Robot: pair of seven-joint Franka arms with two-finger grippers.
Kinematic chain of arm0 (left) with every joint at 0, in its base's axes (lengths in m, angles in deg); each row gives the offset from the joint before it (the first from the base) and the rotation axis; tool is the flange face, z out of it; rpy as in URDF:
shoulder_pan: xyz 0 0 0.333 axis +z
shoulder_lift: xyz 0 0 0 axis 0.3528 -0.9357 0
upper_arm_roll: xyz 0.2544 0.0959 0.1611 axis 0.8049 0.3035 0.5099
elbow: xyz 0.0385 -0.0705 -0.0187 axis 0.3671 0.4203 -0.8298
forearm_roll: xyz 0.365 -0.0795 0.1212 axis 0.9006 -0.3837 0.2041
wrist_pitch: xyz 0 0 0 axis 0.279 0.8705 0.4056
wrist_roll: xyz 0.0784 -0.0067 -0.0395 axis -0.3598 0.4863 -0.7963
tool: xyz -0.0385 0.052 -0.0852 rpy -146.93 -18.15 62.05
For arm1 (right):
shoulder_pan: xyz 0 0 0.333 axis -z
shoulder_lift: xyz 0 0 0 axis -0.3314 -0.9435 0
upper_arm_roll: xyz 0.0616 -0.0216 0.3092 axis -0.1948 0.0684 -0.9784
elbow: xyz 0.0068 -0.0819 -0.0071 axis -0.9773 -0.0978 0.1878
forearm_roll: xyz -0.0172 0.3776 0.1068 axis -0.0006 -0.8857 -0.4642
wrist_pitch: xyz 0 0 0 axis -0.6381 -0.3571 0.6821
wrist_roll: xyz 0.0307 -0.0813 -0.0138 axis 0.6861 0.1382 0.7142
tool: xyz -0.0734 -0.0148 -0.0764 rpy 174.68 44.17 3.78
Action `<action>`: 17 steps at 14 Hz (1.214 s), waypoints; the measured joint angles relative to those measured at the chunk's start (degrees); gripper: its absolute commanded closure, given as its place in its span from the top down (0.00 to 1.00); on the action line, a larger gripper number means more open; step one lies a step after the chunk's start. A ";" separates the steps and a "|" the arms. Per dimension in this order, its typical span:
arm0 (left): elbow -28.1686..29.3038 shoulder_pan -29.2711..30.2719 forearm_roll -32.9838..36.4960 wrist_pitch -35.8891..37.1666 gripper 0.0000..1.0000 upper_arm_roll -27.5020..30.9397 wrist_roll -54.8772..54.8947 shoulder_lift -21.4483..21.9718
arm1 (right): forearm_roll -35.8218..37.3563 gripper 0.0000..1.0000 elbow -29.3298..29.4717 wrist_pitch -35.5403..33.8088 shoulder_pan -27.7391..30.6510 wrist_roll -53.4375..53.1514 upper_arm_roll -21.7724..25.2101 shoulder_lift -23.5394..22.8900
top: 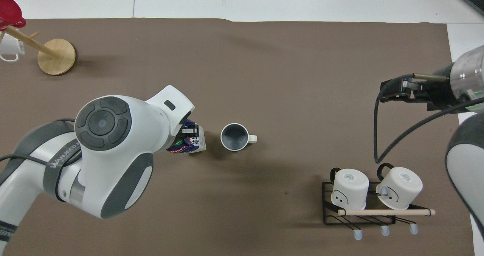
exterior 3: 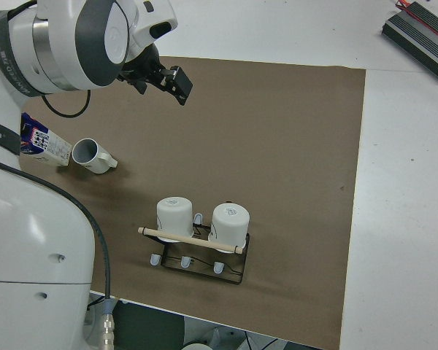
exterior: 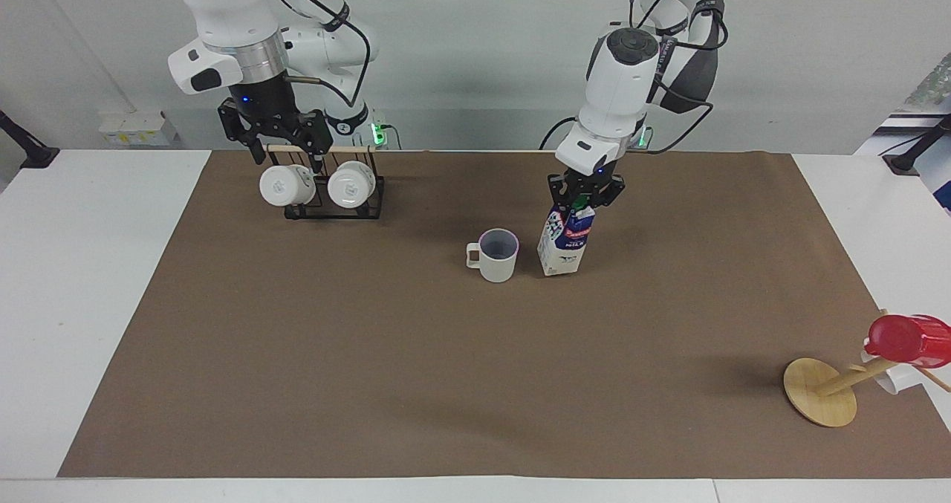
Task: Place cup and milk on table
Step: 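Lower the carton with the left gripper while the right gripper withdraws, then open the left gripper and withdraw it from the milk carton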
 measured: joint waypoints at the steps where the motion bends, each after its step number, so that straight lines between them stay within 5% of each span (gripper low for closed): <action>1: 0.55 0.00 0.01 -0.64 0.33 0.03 0.00 -0.11 | 0.00 1.00 0.26 -0.33 0.42 1.41 0.43 0.02; 5: 1.84 0.00 0.01 -3.02 0.35 0.00 -0.04 -1.37 | 0.08 1.00 1.11 -3.85 2.72 6.48 1.36 0.88; 7: 1.86 0.00 0.01 -3.03 1.00 -0.01 -0.07 -1.36 | 0.08 1.00 1.57 -5.78 3.53 6.84 1.41 0.96; 13: -0.49 0.02 0.04 -1.71 1.00 0.35 0.10 -1.19 | 0.02 1.00 2.64 -6.07 3.51 6.84 1.30 0.96; 17: -9.09 1.86 0.25 10.31 1.00 1.57 5.53 0.10 | 0.01 1.00 2.66 -6.07 3.84 6.84 1.37 0.96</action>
